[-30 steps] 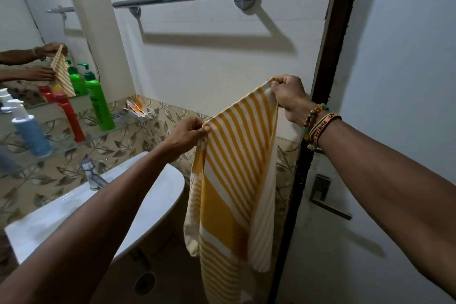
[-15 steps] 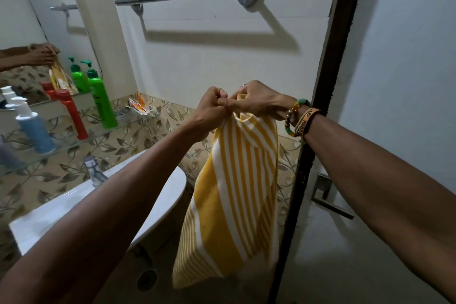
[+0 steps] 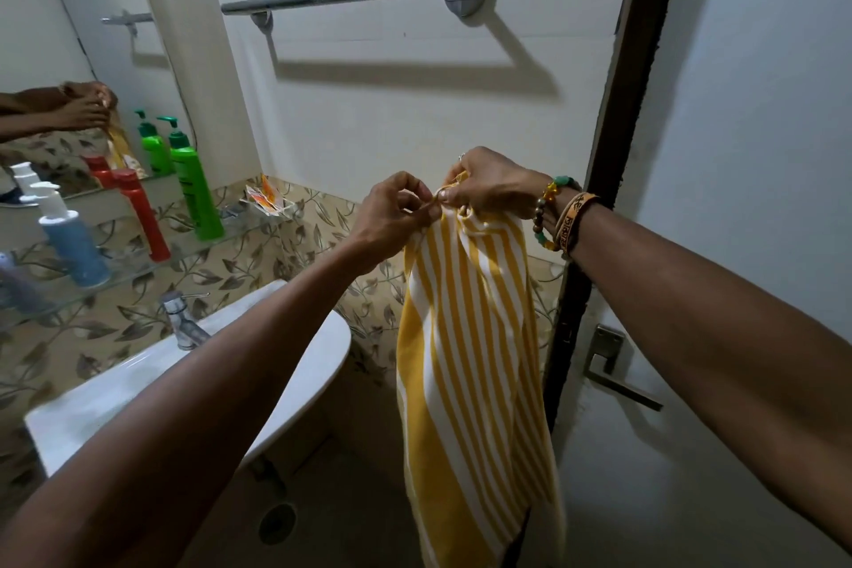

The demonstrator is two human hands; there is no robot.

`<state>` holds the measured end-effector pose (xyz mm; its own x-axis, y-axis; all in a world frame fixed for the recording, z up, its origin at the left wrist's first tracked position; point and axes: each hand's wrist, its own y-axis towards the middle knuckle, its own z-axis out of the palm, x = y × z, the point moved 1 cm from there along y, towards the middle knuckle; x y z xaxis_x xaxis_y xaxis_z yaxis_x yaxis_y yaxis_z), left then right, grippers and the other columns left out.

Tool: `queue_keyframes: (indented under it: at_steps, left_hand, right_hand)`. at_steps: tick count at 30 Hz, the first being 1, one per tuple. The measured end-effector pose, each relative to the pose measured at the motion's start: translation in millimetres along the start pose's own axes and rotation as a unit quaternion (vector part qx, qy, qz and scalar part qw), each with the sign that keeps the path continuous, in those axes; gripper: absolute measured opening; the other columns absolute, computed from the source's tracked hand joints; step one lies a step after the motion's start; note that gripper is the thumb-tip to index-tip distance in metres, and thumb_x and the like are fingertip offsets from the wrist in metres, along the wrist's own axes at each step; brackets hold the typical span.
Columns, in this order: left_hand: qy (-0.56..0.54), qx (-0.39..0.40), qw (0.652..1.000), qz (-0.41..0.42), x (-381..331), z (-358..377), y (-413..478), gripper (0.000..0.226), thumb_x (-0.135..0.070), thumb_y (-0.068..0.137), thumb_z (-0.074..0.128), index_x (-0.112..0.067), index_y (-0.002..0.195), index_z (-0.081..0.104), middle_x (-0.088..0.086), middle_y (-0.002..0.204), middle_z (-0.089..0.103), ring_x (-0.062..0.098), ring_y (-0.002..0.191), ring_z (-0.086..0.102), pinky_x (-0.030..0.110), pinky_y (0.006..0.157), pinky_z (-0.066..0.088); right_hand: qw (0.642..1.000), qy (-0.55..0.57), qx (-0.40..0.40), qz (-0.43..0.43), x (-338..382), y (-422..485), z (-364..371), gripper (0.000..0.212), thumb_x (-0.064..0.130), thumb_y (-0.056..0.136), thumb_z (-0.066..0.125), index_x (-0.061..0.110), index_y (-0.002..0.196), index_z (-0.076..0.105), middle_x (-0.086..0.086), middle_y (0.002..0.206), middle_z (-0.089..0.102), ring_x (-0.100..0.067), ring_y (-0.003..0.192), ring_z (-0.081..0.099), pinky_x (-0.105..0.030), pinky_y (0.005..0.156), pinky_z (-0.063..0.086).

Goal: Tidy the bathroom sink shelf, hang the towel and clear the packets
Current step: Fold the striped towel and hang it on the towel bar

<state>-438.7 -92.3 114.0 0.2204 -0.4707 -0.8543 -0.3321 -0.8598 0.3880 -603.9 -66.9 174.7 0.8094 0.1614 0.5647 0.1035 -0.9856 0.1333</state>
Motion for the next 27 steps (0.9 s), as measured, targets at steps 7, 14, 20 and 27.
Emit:
queue_keyframes:
  at_steps: [7, 14, 20, 27]
  left_hand:
    - [0.033, 0.05, 0.998, -0.022, 3.0, 9.4, -2.2, 0.029, -0.034, 0.1, 0.056, -0.006, 0.109, 0.061, 0.021, 0.106, 0.068, 0.037, 0.099, 0.067, 0.055, 0.089, 0.056]
    - [-0.138, 0.103, 0.979, -0.111, 12.7, 10.1, -2.6, 0.019, -0.036, 0.094, 0.065, -0.02, 0.085, 0.057, -0.002, 0.091, 0.07, 0.012, 0.085, 0.068, 0.03, 0.077, 0.053]
    - [-0.185, 0.109, 0.971, -0.101, 8.0, -6.2, 2.7, 0.027, -0.045, 0.081, 0.069, -0.022, 0.073, 0.057, -0.004, 0.081, 0.065, 0.016, 0.083, 0.061, 0.032, 0.081, 0.049]
    - [0.006, 0.127, 0.992, -0.018, 0.4, -15.7, 9.2, 0.029, -0.039, 0.088, 0.069, -0.012, 0.089, 0.061, 0.007, 0.092, 0.07, 0.021, 0.083, 0.071, 0.037, 0.077, 0.06]
  right_hand:
    - [0.997, -0.02, -0.065, -0.027, 10.2, -1.9, -7.0, 0.019, 0.019, 0.094, 0.064, 0.008, 0.106, 0.072, -0.008, 0.102, 0.072, -0.022, 0.095, 0.067, -0.036, 0.083, 0.056]
    - [0.995, 0.028, -0.09, -0.046, 9.0, -6.4, -25.0, 0.02, 0.017, 0.096, 0.062, 0.008, 0.113, 0.069, -0.008, 0.111, 0.068, -0.024, 0.101, 0.066, -0.038, 0.09, 0.057]
    - [0.997, 0.052, -0.033, -0.051, -3.6, -9.4, -47.1, 0.008, 0.017, 0.096, 0.063, 0.016, 0.101, 0.068, -0.009, 0.106, 0.067, -0.018, 0.092, 0.065, -0.032, 0.081, 0.06]
    - [0.991, -0.052, -0.091, -0.081, -0.7, -6.9, -45.1, 0.014, 0.019, 0.096, 0.063, 0.012, 0.107, 0.071, -0.001, 0.106, 0.066, -0.016, 0.093, 0.062, -0.027, 0.077, 0.053]
